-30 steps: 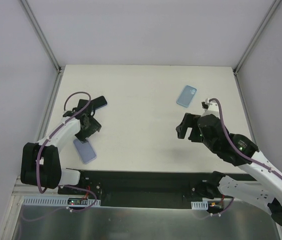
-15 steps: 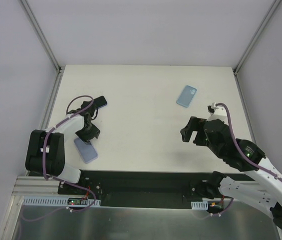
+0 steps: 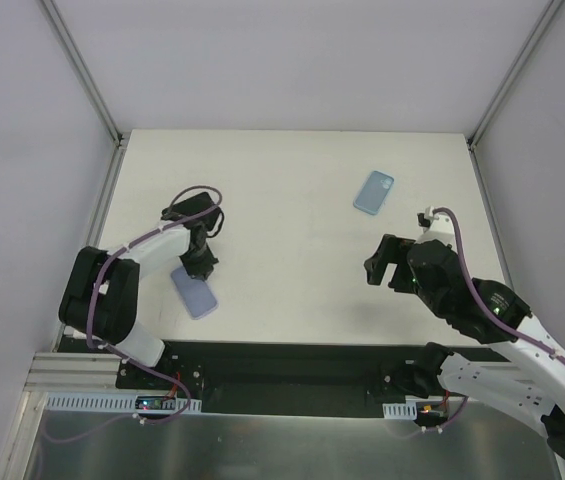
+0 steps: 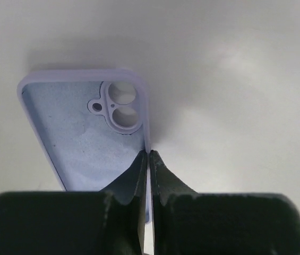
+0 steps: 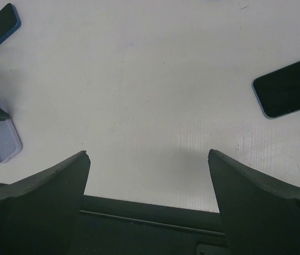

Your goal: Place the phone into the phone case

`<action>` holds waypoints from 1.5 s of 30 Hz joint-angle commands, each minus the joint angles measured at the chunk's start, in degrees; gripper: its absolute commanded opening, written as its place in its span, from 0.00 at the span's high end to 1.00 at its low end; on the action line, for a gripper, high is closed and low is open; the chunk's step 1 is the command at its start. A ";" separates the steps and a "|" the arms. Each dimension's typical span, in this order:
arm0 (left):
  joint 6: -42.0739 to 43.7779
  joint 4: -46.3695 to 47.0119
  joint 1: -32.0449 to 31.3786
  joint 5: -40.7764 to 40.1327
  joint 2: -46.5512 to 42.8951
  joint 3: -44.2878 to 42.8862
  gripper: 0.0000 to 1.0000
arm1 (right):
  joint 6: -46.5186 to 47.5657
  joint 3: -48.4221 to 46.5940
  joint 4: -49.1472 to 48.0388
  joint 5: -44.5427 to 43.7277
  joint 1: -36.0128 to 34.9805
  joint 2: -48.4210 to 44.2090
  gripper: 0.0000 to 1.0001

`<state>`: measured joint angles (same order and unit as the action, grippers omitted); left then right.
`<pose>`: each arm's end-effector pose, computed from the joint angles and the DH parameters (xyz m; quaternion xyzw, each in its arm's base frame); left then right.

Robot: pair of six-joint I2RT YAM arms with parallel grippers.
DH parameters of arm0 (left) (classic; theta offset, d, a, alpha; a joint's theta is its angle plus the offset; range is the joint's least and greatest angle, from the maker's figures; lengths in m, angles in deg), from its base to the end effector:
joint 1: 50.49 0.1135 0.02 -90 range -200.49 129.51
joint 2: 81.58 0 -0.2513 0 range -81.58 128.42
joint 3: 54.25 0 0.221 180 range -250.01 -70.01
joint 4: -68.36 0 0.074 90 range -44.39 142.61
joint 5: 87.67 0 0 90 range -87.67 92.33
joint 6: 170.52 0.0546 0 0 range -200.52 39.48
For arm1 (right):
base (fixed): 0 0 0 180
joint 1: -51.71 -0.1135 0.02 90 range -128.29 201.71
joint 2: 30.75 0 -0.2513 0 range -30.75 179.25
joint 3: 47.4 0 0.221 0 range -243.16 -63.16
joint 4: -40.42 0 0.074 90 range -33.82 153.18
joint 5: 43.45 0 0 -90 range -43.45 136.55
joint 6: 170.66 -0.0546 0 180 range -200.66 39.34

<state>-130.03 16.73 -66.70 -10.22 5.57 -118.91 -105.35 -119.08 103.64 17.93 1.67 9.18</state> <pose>0.2400 -0.0574 0.1575 -0.2965 0.9389 0.0164 0.1741 0.0966 0.0746 0.3274 -0.0676 0.8512 0.1161 0.5073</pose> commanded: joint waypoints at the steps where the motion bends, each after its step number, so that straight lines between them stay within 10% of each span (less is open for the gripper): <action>1: 11.97 3.70 -8.73 3.84 3.36 -8.12 1.00 | -0.98 0.46 1.40 -2.31 -0.23 -0.28 0.04; 8: 26.38 7.84 -13.94 17.99 9.96 -14.72 0.97 | -1.59 0.46 1.58 -2.49 -0.23 0.07 0.04; 15: 38.33 7.23 -14.29 19.24 5.50 -16.74 0.16 | -0.54 -0.41 2.55 -3.37 -0.23 1.12 0.04; 19: 48.79 -0.67 -14.29 13.10 7.85 -26.04 0.04 | 0.17 -1.38 3.08 -5.03 -0.23 1.56 0.04; 24: 65.04 -1.92 -12.28 1.13 14.60 -35.11 0.01 | 0.17 -1.73 2.99 -6.09 -0.23 1.83 0.04; 35: 59.71 -2.88 11.53 23.27 26.66 -52.60 0.01 | 1.57 -4.20 5.18 -7.41 -0.14 0.86 0.04; 45: 61.03 -2.88 17.16 27.23 37.55 -57.18 0.01 | 3.68 -5.25 5.19 -10.05 -0.14 3.05 0.04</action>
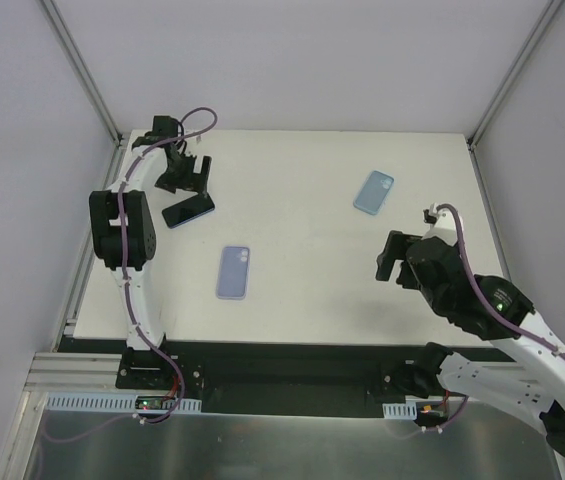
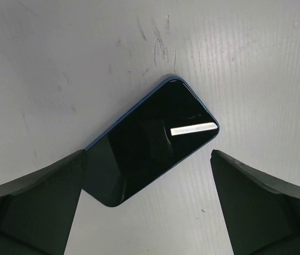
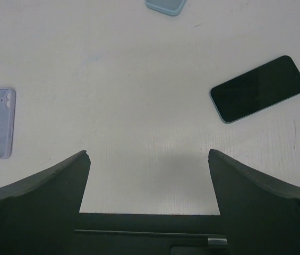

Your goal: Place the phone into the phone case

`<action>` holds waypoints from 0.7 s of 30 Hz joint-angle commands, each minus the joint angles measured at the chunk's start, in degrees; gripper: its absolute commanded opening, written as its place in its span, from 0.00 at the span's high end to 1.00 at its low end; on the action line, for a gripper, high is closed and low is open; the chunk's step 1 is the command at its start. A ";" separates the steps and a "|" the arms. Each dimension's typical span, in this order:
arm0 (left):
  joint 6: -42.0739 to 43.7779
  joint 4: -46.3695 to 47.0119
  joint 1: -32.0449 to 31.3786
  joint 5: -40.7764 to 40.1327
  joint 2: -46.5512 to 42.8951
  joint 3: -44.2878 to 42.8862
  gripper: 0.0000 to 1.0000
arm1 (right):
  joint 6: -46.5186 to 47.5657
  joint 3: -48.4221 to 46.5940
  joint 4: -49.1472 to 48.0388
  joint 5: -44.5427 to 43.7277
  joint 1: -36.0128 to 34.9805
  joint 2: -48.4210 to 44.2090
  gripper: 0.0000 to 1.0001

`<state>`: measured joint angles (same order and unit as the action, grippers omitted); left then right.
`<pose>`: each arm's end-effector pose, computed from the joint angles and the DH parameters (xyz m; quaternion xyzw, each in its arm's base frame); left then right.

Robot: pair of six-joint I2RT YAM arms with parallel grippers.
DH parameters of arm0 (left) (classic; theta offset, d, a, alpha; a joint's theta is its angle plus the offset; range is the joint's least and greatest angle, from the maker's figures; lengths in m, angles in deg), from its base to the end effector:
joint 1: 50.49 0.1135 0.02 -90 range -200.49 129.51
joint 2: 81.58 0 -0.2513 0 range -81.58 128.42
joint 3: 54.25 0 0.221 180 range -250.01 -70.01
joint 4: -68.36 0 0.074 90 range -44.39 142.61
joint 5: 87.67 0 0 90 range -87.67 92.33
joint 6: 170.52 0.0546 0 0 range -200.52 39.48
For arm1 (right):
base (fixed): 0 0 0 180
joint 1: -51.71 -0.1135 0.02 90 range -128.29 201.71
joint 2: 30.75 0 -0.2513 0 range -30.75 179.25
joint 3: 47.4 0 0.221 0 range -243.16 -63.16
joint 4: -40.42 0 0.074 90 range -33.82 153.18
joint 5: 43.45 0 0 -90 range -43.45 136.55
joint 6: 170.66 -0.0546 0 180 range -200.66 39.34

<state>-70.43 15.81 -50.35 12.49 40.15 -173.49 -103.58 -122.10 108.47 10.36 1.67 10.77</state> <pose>0.4462 -0.0085 0.2129 0.1089 0.9442 -0.0574 0.3055 0.0977 0.0664 0.3335 -0.0578 0.8529 0.0401 0.5174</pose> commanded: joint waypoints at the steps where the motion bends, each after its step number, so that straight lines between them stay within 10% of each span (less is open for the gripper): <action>1: 1.34 -2.05 1.09 4.53 3.51 -3.56 0.01 | 2.17 -2.32 0.44 -2.84 -0.14 2.59 0.04; 21: -1.21 -3.28 3.20 6.19 4.84 0.03 0.01 | 2.44 -2.68 1.76 -3.72 -0.06 2.43 0.04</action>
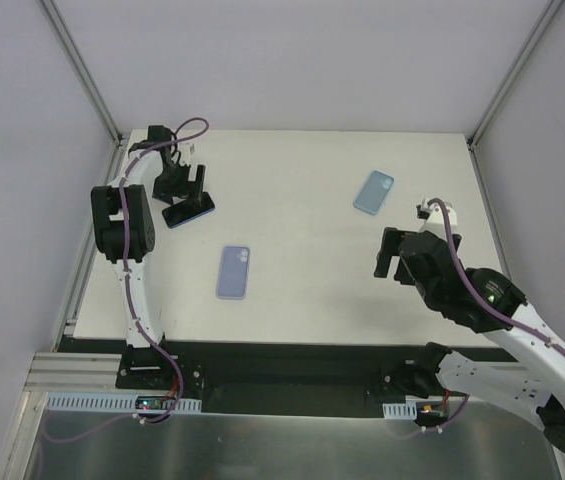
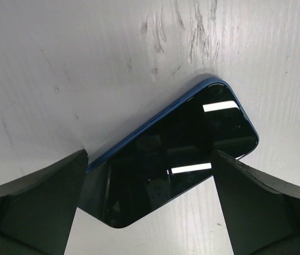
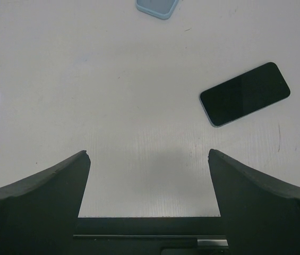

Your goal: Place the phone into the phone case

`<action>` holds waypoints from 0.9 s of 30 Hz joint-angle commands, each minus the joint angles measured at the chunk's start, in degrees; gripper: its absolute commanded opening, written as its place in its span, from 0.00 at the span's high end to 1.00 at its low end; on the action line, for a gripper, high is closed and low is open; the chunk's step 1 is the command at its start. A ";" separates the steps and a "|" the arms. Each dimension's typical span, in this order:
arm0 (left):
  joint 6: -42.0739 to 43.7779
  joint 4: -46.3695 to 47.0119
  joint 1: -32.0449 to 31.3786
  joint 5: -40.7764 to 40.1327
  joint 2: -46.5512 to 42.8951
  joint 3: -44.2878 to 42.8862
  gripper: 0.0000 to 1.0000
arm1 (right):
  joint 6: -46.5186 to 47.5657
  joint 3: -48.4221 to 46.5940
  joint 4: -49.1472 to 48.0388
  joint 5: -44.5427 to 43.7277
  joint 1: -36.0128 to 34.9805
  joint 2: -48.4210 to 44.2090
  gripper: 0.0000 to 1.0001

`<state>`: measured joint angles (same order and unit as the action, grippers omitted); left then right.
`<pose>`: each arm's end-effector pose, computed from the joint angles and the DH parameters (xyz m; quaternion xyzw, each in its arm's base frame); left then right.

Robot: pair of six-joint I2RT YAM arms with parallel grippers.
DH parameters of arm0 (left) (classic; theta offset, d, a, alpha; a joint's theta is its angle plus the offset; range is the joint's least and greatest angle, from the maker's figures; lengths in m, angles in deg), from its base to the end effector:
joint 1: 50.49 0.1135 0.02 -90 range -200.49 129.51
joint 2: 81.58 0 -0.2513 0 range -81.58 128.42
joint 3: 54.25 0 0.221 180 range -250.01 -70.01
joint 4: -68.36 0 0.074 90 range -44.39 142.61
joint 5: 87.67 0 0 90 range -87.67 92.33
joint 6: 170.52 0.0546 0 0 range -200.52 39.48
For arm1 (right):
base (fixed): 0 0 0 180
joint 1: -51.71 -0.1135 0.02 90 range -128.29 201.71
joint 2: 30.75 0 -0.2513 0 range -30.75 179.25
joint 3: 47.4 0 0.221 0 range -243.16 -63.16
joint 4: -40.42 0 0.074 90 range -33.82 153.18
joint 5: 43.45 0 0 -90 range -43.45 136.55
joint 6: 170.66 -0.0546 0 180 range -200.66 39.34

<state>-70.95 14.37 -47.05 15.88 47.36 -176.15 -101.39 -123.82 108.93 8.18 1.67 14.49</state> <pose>0.4588 0.0148 0.1707 0.0809 0.9585 -0.0853 0.2597 0.1063 0.0740 0.3355 -0.0731 0.8558 0.0025 0.5121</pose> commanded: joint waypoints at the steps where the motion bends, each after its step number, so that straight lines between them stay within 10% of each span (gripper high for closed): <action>1: -0.60 -1.93 -0.10 3.24 -2.82 4.27 0.01 | -0.01 -0.60 1.65 -2.14 -0.14 -2.24 0.04; 13: -2.97 -1.93 -0.45 7.90 -10.29 15.17 0.01 | -1.68 3.62 1.92 -2.32 -0.06 -9.20 0.04; 27: 0.72 -0.43 -6.60 -6.76 -12.93 18.87 0.01 | 0.43 3.54 2.71 -1.27 -0.14 -14.29 0.04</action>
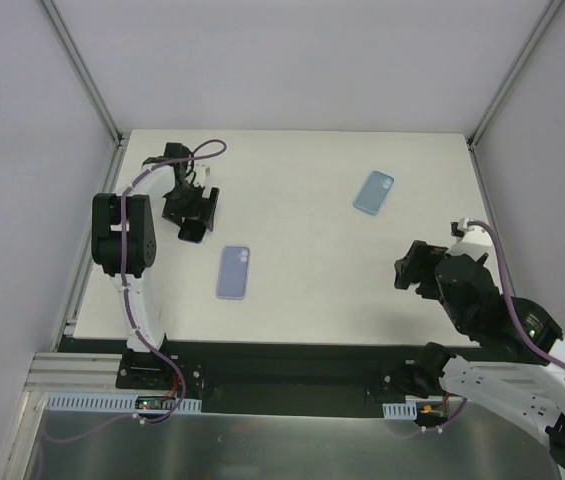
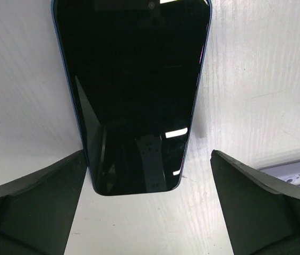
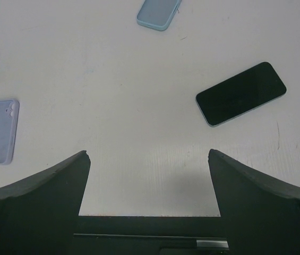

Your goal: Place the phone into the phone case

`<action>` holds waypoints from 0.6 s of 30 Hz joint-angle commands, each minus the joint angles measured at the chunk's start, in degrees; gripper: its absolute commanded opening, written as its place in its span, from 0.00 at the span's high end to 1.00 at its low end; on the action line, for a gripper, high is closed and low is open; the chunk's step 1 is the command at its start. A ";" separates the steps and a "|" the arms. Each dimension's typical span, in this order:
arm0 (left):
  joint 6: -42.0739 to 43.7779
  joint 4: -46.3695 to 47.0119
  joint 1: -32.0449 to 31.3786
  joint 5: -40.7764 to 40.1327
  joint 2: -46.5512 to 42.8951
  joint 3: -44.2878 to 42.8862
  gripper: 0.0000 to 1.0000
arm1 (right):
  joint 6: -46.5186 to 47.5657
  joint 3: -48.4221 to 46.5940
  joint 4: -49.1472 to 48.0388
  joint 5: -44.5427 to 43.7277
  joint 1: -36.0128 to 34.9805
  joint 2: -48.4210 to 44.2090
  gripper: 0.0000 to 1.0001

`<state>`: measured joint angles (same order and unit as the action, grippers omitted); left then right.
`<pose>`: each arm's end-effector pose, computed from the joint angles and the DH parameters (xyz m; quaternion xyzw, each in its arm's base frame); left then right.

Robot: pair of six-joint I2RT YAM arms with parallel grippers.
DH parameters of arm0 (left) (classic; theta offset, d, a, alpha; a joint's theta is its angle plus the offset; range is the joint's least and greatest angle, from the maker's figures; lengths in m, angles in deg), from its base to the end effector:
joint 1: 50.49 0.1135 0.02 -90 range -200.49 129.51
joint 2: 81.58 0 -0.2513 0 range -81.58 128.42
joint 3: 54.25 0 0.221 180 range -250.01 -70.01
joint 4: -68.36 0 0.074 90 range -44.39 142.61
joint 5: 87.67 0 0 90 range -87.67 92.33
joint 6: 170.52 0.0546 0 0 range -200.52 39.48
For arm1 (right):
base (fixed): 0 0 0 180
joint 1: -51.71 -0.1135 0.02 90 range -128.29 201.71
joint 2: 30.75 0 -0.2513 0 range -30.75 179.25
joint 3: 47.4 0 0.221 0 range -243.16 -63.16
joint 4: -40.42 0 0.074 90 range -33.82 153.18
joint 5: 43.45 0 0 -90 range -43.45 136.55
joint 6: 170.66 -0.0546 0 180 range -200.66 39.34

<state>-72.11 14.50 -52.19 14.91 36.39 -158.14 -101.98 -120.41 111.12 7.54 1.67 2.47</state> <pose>0.3995 -0.0238 0.1637 0.1068 0.9700 -0.0962 0.1961 0.0774 0.0388 0.3328 -0.0439 0.8353 0.0352 0.5470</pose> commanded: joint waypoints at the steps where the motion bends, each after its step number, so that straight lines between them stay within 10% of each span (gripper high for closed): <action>1: 2.14 -0.39 -1.91 -7.55 -1.78 1.12 0.01 | 1.11 0.13 0.61 -0.81 -0.14 -2.54 0.04; 18: 2.41 2.69 -4.19 -12.31 -0.73 2.71 0.22 | -0.39 0.21 0.61 -0.90 -0.14 -3.07 0.04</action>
<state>-70.58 16.34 -55.81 5.10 36.37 -156.55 -101.94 -120.41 111.51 7.54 1.67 -0.24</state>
